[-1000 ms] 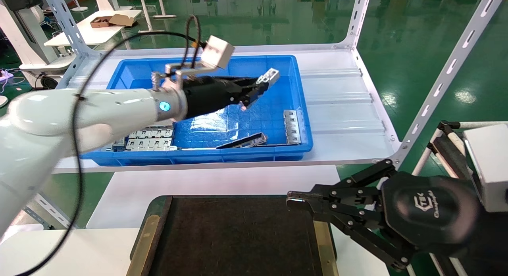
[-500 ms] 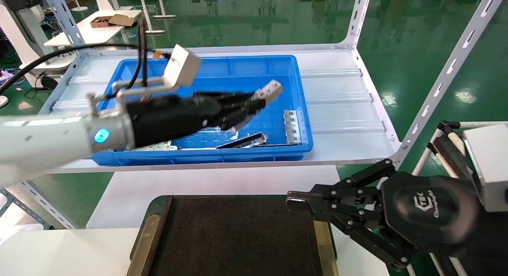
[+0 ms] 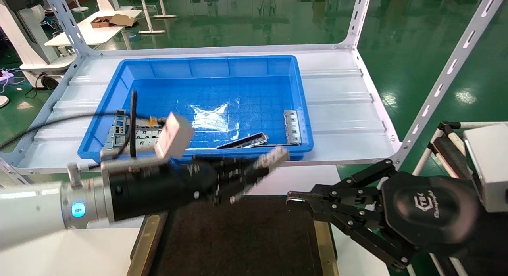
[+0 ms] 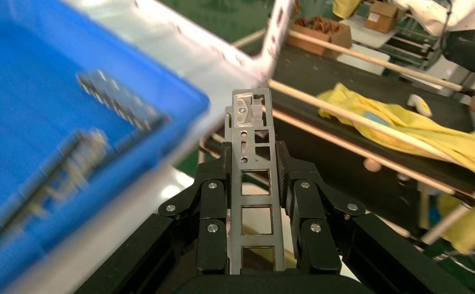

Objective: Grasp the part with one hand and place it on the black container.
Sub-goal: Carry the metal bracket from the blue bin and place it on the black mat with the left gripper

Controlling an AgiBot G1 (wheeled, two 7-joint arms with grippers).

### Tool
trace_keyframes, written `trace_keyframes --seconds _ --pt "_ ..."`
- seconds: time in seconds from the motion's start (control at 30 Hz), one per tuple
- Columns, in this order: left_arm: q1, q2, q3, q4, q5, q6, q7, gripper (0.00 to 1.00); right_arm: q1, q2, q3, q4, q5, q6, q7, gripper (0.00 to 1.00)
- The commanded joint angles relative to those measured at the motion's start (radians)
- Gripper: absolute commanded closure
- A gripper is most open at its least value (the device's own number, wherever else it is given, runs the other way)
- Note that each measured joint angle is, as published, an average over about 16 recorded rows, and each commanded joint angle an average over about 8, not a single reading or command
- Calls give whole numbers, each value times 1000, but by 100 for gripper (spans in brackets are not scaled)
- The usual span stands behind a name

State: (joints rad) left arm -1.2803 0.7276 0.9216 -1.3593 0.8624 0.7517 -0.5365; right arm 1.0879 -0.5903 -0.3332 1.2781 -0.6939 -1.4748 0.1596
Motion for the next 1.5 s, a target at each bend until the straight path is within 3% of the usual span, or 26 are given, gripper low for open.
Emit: trace_keyframes --seconds 0.03,0.33,0.5,1.1,1.5 --pt "29 -9 2 -1 -16 14 10 100 0 0 0 0 0 0 0 100" --pt "175 5 39 4 -54 -6 15 100 0 0 0 0 0 0 0 100" --pt "254 34 70 9 -44 -82 4 100 0 0 0 0 0 0 0 100" --pt "425 236 188 46 38 -739 -92 100 0 0 -1 0 1 0 0 100" --pt "404 368 298 109 -89 -1061 -65 100 0 0 -1 0 1 0 -1 100"
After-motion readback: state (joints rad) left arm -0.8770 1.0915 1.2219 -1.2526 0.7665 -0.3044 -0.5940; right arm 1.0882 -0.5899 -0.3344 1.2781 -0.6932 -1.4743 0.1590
